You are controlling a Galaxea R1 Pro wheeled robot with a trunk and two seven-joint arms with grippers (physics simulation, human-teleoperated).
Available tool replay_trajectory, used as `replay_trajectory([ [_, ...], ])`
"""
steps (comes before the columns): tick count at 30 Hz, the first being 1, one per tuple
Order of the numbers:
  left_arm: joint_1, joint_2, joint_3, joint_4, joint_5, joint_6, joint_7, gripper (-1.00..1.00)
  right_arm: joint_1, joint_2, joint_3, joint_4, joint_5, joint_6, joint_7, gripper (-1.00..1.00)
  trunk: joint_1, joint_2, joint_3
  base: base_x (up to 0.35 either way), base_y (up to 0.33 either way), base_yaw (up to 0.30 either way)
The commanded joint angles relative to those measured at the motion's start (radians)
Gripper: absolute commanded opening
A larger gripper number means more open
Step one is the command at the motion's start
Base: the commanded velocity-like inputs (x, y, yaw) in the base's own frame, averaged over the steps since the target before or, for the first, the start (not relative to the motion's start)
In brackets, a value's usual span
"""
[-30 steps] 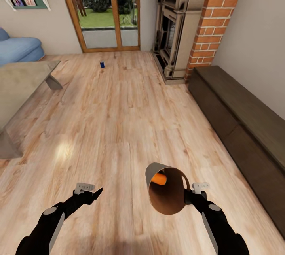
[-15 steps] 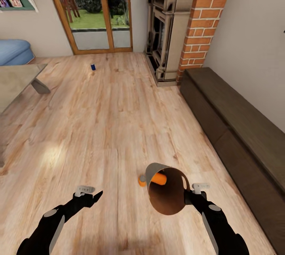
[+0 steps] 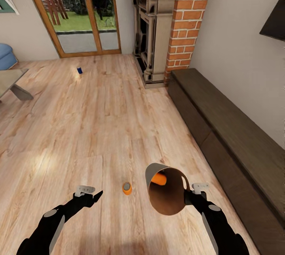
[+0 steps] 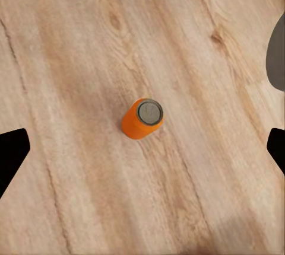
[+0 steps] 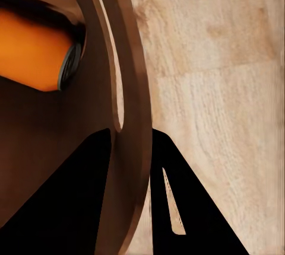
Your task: Put the three can of soda from the living room inside the tash can in the kitchen.
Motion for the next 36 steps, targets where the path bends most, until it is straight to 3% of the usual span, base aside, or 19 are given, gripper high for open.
replay_trajectory([
  [1,0.000,0.000,0.000,0.000,0.000,0.000,0.000,1.00,0.000,0.000,0.001,-0.001,-0.012,0.001,0.007,-1.00,0.000,0.000,0.000,0.085,-0.122,-0.009],
  [12,0.000,0.000,0.001,0.001,-0.001,-0.001,0.000,1.00,0.000,0.000,0.001,0.006,-0.012,-0.024,0.007,-1.00,0.000,0.000,0.000,0.040,-0.022,-0.001],
  [36,0.000,0.000,0.001,0.001,-0.008,0.001,0.000,1.00,0.000,-0.004,0.000,0.007,-0.012,-0.036,0.007,-1.00,0.000,0.000,0.000,0.184,-0.068,0.000],
])
